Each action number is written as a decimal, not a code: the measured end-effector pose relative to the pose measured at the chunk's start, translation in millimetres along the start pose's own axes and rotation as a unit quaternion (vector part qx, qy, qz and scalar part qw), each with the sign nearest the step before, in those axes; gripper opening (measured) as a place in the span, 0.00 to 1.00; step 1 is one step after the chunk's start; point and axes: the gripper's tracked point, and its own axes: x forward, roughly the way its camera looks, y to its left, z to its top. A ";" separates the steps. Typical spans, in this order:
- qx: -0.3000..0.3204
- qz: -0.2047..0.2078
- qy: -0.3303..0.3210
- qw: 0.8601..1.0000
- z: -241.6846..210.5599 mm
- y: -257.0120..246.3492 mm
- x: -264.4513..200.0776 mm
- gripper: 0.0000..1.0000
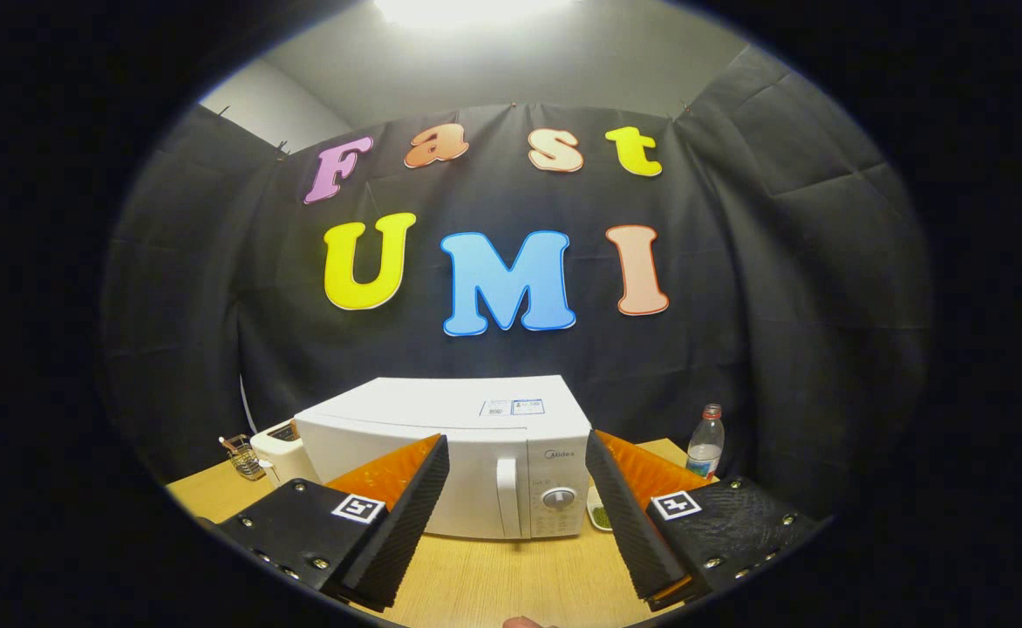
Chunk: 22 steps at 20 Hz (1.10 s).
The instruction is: Open the microwave, put the food inside, and close the microwave door.
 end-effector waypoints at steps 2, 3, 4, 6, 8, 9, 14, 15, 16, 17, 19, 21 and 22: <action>0.000 0.003 0.011 1.000 -12.2 -1.7 17.0 0.96; 0.002 0.005 0.019 1.000 -20.2 -1.5 24.5 0.96; 0.005 0.009 0.024 1.000 -25.8 -0.4 32.5 0.96; 0.001 0.017 0.031 0.999 -38.4 1.4 48.0 0.96; -0.007 0.022 0.042 0.999 -53.0 1.4 62.0 0.96; -0.008 0.025 0.047 0.999 -60.3 2.1 68.5 0.96; -0.002 0.027 0.083 0.996 -98.0 3.4 97.8 0.96; 0.001 0.025 0.090 0.996 -104.1 4.4 101.7 0.96; 0.004 0.024 0.096 0.995 -109.6 5.1 105.9 0.96; 0.005 0.023 0.102 0.995 -114.9 6.5 110.0 0.96; 0.004 0.014 0.117 0.993 -126.8 7.4 116.2 0.93; 0.002 0.009 0.131 0.991 -135.2 10.6 120.8 0.78; 0.005 0.011 0.135 0.991 -138.6 13.6 122.5 0.78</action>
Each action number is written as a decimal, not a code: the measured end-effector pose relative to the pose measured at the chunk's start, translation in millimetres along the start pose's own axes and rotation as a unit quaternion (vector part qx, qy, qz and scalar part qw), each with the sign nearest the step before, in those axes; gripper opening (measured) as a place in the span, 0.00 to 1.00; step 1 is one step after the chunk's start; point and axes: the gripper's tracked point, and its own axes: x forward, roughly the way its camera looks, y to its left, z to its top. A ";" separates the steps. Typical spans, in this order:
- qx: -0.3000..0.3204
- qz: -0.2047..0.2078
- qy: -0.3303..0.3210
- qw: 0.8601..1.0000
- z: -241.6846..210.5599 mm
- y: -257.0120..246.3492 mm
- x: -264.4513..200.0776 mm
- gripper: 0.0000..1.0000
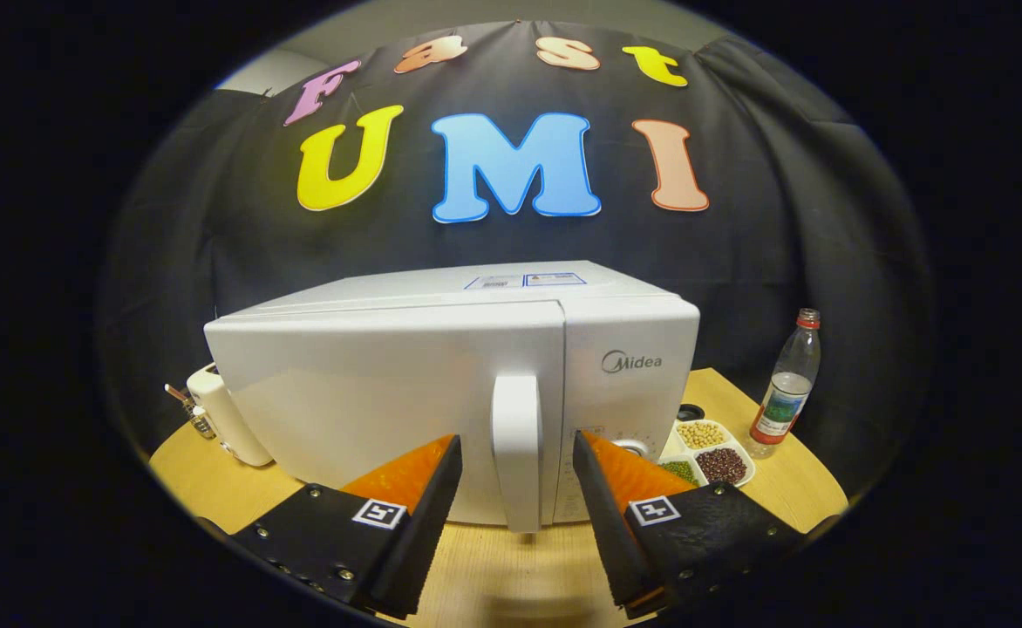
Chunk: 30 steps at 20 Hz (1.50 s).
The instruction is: Open the microwave, put the food inside, and close the microwave door.
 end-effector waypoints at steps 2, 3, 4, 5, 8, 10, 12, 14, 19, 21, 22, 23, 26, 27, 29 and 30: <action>0.001 -0.010 0.002 1.000 -0.9 -1.1 4.4 0.67; 0.005 -0.013 0.006 1.000 -3.0 -0.9 2.7 0.58; 0.005 -0.011 0.007 1.000 -4.4 1.0 3.7 0.55; 0.000 -0.010 0.009 1.000 -5.1 2.1 3.4 0.55; -0.002 -0.025 0.013 1.000 -8.3 -3.9 6.2 0.28; 0.007 -0.018 0.016 1.000 -8.1 -3.8 6.1 0.22; 0.000 -0.016 0.026 1.000 -5.9 0.1 2.0 0.14; -0.008 -0.016 0.035 0.999 -9.7 -2.1 2.7 0.15; -0.046 -0.008 0.030 0.998 -16.9 5.9 -29.9 0.14; -0.043 -0.001 0.037 0.998 -25.4 11.4 -43.7 0.14; -0.034 0.004 0.044 0.998 -26.8 12.6 -48.6 0.14; -0.026 0.010 0.052 0.998 -29.2 14.5 -54.5 0.14; -0.018 0.020 0.070 0.997 -35.7 26.2 -75.1 0.14; -0.016 0.022 0.072 0.997 -38.5 31.0 -84.2 0.14; -0.025 0.027 0.072 0.997 -43.4 41.9 -100.0 0.16; -0.031 0.030 0.073 0.996 -45.5 47.1 -107.1 0.16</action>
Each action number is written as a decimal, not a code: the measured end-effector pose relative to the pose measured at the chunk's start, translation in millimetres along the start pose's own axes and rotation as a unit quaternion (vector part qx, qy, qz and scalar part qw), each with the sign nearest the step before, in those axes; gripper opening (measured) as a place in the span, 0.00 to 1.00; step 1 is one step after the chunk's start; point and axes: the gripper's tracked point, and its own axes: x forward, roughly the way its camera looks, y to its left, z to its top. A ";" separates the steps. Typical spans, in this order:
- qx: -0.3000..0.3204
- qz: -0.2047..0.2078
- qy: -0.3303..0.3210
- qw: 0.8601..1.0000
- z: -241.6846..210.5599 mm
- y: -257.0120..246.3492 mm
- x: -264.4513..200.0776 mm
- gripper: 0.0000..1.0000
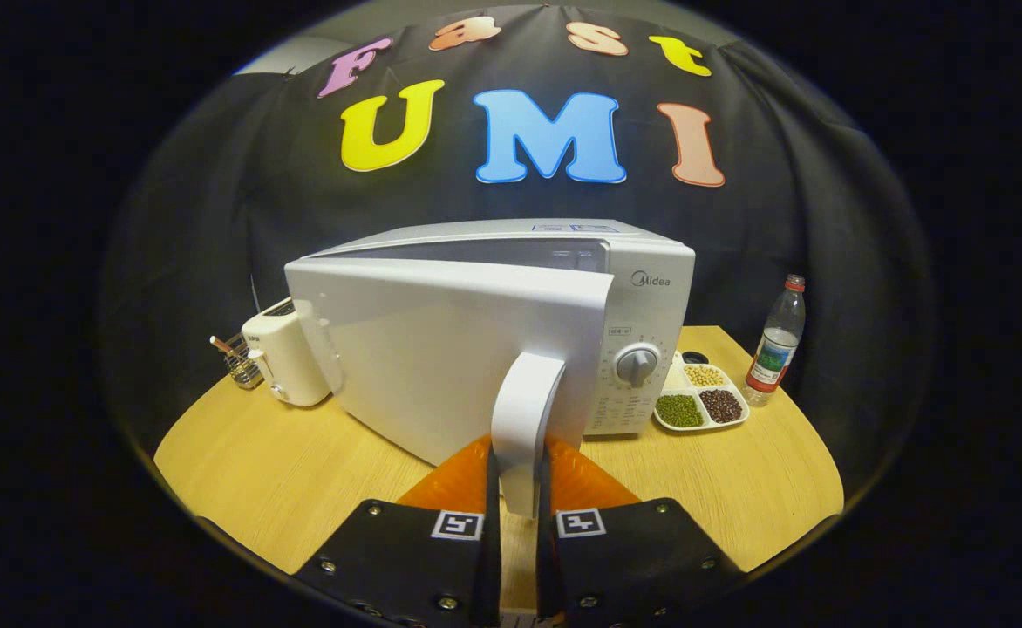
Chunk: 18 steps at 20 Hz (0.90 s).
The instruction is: Open the microwave, put the food inside, and close the microwave door.
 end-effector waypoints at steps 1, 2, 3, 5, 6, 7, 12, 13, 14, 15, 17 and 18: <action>-0.003 0.003 0.002 1.000 -4.3 4.9 -6.0 0.16; -0.003 0.004 0.006 1.000 -7.1 10.0 -10.9 0.16; -0.004 0.005 0.009 1.000 -9.3 14.8 -16.1 0.16; -0.006 0.004 0.013 1.000 -13.0 22.6 -23.8 0.17; -0.007 0.004 0.014 1.000 -14.6 27.6 -28.6 0.17; -0.007 0.004 0.014 1.000 -18.0 32.7 -33.3 0.17; -0.018 0.017 0.010 1.000 -29.8 69.7 -58.0 0.17; -0.021 0.022 0.008 0.999 -32.3 77.6 -63.1 0.17; -0.025 0.028 0.007 0.999 -33.7 86.1 -67.7 0.17; -0.029 0.032 0.006 0.999 -37.4 93.7 -72.5 0.17; -0.032 0.040 0.004 0.999 -42.4 111.9 -81.7 0.17; -0.032 0.044 0.002 0.999 -43.9 121.0 -86.5 0.17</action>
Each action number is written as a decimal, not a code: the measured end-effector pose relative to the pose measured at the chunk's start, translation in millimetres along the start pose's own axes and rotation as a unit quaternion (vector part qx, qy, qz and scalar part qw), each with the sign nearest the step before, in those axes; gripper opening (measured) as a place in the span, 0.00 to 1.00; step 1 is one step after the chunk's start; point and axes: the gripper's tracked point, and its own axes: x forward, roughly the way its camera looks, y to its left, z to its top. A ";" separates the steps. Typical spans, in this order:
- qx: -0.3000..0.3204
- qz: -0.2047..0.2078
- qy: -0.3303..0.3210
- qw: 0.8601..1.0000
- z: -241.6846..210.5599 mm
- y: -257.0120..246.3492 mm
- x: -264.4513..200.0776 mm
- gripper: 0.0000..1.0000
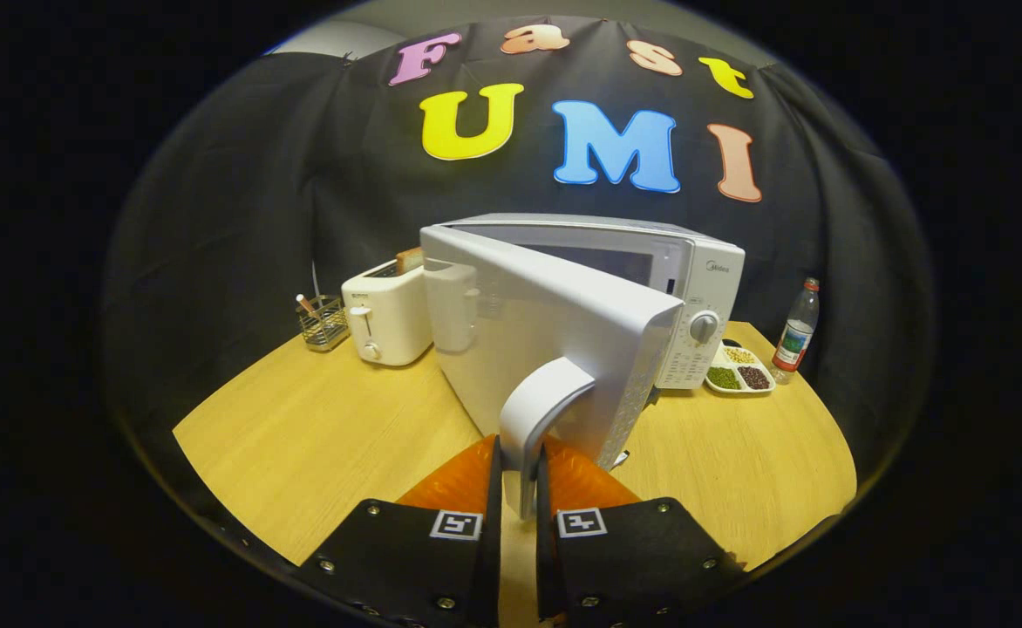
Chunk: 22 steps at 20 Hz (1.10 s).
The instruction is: Open the microwave, put the food inside, and close the microwave door.
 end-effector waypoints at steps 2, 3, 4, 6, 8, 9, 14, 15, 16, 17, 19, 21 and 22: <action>0.000 0.009 -0.001 1.000 -4.3 21.6 -6.3 0.17; -0.001 0.014 0.002 1.000 -10.6 33.1 -9.3 0.17; -0.001 0.017 0.002 1.000 -13.4 43.3 -12.1 0.17; -0.003 0.021 -0.004 1.000 -17.1 64.5 -18.2 0.17; -0.006 0.028 -0.002 1.000 -24.9 88.0 -21.5 0.17; -0.008 0.029 -0.005 1.000 -25.3 97.5 -23.1 0.17; -0.014 0.010 -0.008 1.000 -25.3 130.2 -25.7 0.17; -0.010 0.010 -0.007 1.000 -26.2 137.1 -26.4 0.17; -0.008 0.013 -0.007 1.000 -26.3 143.5 -26.5 0.18; -0.005 0.023 -0.005 1.000 -28.2 152.6 -30.4 0.18; 0.002 0.072 0.006 0.997 -36.1 181.8 -34.5 0.18; 0.001 0.141 0.031 0.989 -48.7 216.9 -43.7 0.19; -0.001 0.176 0.044 0.983 -53.4 231.9 -49.9 0.19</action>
